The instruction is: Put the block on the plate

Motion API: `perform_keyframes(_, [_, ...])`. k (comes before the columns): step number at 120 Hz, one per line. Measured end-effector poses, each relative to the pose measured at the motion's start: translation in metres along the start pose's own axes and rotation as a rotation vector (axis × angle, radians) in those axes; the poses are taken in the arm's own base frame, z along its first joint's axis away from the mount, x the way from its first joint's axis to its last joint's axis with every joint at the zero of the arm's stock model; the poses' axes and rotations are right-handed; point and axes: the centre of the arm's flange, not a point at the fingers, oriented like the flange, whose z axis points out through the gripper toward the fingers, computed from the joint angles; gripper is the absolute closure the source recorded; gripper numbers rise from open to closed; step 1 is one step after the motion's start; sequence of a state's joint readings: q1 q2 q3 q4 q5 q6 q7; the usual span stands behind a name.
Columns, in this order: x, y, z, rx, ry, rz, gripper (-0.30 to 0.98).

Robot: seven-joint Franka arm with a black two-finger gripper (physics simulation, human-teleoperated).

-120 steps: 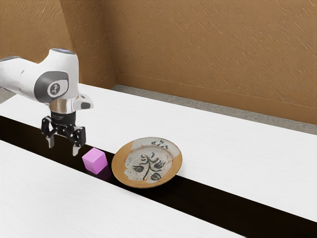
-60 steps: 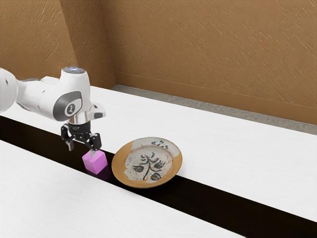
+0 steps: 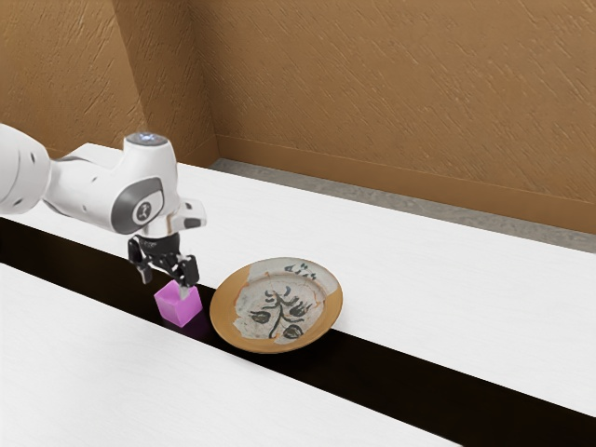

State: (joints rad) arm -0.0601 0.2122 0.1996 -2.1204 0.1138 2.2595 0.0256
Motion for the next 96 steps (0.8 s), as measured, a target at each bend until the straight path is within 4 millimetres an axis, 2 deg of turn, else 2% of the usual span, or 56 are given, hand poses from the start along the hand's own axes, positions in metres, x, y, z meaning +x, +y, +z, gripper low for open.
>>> perform_keyframes(41, [0.005, 0.004, 0.025, -0.023, -0.016, 0.052, 0.0])
perform_keyframes(96, [0.01, 0.0, 0.044, -0.044, -0.011, 0.068, 0.0])
